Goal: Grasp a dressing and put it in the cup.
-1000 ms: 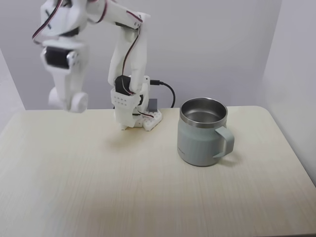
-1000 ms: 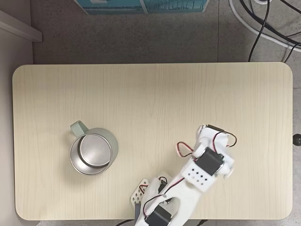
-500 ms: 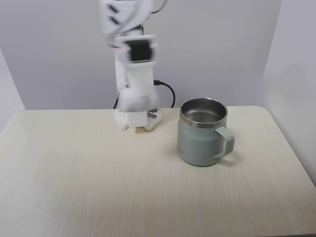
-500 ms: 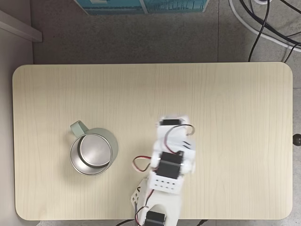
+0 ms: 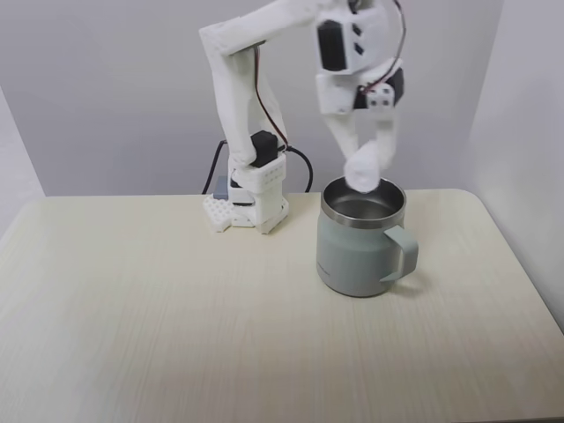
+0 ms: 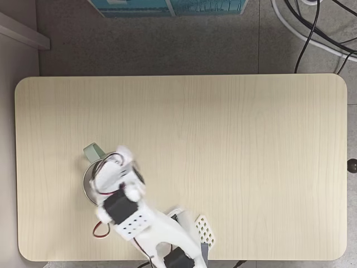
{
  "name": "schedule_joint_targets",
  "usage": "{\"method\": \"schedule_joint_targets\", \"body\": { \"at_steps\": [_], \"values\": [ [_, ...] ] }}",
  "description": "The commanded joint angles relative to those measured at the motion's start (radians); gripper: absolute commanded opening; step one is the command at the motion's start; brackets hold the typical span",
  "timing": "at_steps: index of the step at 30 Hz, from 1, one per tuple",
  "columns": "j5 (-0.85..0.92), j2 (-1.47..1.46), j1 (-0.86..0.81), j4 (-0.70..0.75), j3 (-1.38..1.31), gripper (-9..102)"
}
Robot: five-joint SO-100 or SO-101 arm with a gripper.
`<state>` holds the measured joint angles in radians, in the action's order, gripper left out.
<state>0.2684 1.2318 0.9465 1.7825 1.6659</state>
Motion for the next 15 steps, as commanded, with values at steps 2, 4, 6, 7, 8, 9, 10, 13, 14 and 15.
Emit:
{"method": "schedule_joint_targets", "body": {
  "at_steps": [2,4,6,7,8,9,10,13,14,15],
  "values": [
    [0.009,0.003,0.026,-0.014,0.005,0],
    [0.017,-0.002,0.026,-0.014,-0.015,0],
    [0.041,-0.014,0.029,-0.014,-0.051,0],
    [0.057,-0.017,0.031,-0.014,-0.069,0],
    [0.075,-0.018,0.032,-0.014,-0.089,0],
    [0.091,-0.02,0.032,-0.015,-0.112,0],
    [0.103,-0.02,0.034,-0.018,-0.133,0],
    [0.123,-0.041,0.048,-0.032,-0.187,0],
    [0.124,-0.048,0.052,-0.035,-0.198,0],
    [0.129,-0.052,0.06,-0.035,-0.206,0]
  ]
}}
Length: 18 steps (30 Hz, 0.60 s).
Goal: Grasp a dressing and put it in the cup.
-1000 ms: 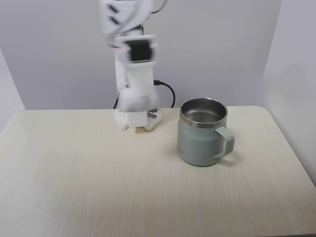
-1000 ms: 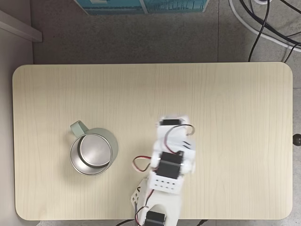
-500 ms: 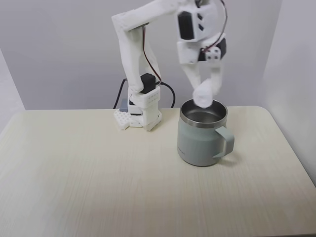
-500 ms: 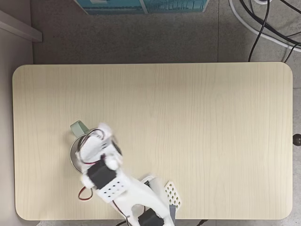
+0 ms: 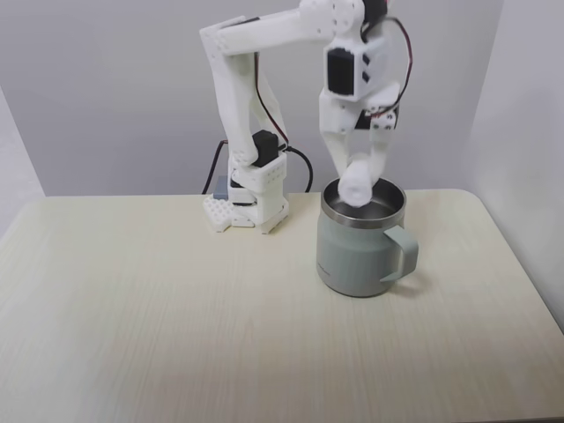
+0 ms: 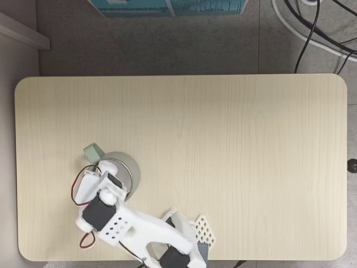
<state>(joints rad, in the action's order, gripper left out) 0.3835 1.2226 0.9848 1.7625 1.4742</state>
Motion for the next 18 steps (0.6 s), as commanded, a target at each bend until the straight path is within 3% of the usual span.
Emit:
{"method": "schedule_joint_targets", "body": {
  "at_steps": [1,6,12,18],
  "values": [
    [0.015,-0.048,0.026,-0.015,-0.018,0],
    [0.011,-0.051,0.029,-0.017,-0.023,1],
    [0.025,-0.087,0.032,-0.018,-0.055,16],
    [0.026,-0.103,0.04,-0.018,-0.075,18]
  ]
}}
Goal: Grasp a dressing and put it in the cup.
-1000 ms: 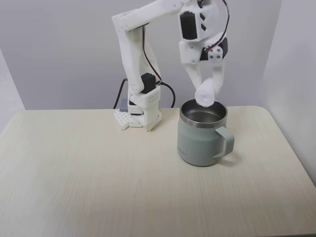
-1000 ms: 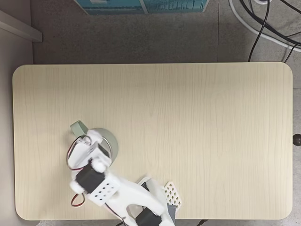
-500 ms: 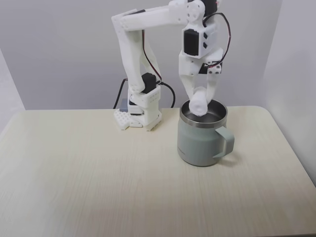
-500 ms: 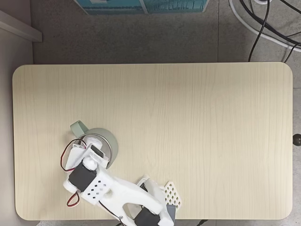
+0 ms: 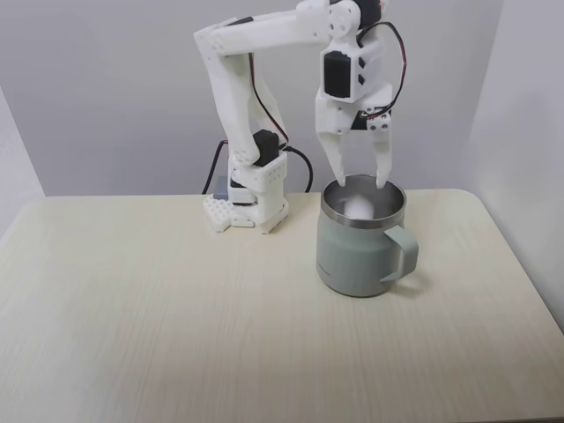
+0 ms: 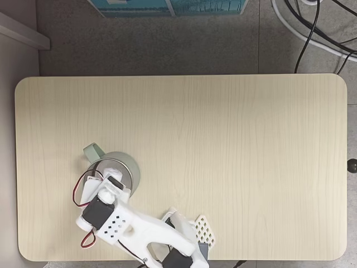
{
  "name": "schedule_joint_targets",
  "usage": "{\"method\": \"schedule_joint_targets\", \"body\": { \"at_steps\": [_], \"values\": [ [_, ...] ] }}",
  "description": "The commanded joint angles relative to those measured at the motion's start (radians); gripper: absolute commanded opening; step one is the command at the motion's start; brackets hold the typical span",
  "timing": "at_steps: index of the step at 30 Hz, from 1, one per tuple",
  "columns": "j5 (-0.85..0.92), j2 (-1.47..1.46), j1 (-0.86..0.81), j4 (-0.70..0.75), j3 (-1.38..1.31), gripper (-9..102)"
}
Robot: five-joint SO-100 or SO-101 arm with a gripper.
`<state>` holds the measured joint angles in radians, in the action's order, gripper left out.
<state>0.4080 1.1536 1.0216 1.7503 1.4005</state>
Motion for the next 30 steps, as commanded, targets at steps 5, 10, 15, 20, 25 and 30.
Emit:
{"method": "schedule_joint_targets", "body": {
  "at_steps": [5,10,15,20,25,30],
  "values": [
    [-0.021,-0.066,0.018,-0.014,-0.008,18],
    [-0.06,-0.048,0.052,-0.018,0.0,17],
    [-0.06,-0.041,0.06,-0.038,-0.012,17],
    [-0.069,-0.002,0.063,-0.055,0.002,17],
    [-0.063,0.049,0.057,-0.072,0.018,17],
    [-0.005,0.066,-0.02,-0.051,0.057,16]
  ]
}}
